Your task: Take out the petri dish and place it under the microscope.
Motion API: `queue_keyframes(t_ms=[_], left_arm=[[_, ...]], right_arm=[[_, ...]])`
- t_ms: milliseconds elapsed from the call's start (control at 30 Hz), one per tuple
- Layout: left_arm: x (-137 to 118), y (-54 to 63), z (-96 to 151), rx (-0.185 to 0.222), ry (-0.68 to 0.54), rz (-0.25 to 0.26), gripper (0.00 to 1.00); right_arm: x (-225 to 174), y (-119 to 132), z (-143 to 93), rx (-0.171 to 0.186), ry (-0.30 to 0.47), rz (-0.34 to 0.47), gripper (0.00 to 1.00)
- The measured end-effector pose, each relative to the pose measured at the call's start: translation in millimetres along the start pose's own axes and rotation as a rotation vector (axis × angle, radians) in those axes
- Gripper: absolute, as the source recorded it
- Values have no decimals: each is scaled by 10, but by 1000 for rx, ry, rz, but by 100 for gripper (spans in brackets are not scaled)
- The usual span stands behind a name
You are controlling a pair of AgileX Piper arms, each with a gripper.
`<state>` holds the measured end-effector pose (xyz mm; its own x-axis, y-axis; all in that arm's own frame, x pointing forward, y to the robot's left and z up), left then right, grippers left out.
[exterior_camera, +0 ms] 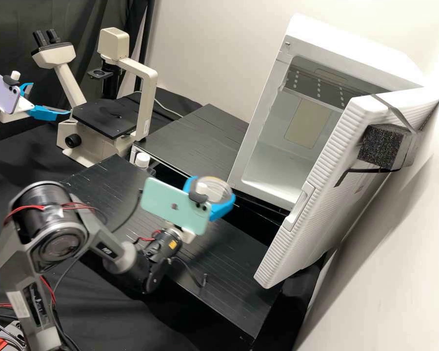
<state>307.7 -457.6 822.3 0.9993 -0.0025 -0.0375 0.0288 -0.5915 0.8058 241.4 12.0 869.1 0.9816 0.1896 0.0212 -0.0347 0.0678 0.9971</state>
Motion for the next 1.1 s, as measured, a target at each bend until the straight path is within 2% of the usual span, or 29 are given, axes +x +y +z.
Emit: queue_keyframes(t_ms=[67, 200, 333, 467, 567, 667, 800, 933, 1100], left_arm=[[0, 0, 0, 0, 0, 0, 100], [0, 0, 0, 0, 0, 0, 100], [0, 0, 0, 0, 0, 0, 100], [0, 0, 0, 0, 0, 0, 100], [0, 0, 0, 0, 0, 0, 100], [0, 0, 0, 0, 0, 0, 100], [0, 0, 0, 0, 0, 0, 100], [0, 0, 0, 0, 0, 0, 100], [0, 0, 0, 0, 0, 0, 100]], right_arm=[[0, -135, -179, 4, 68, -50, 0], [17, -354, -464, -8, 179, -120, 0], [37, -543, -732, 25, 266, -152, 0], [142, -664, -970, 63, 324, -148, 0], [242, -745, -1136, 94, 347, -135, 0], [349, -838, -1285, 107, 361, -124, 0], [502, -992, -1420, 122, 336, -135, 0], [675, -1160, -1556, 112, 309, -152, 0], [860, -1380, -1707, 81, 306, -179, 0]])
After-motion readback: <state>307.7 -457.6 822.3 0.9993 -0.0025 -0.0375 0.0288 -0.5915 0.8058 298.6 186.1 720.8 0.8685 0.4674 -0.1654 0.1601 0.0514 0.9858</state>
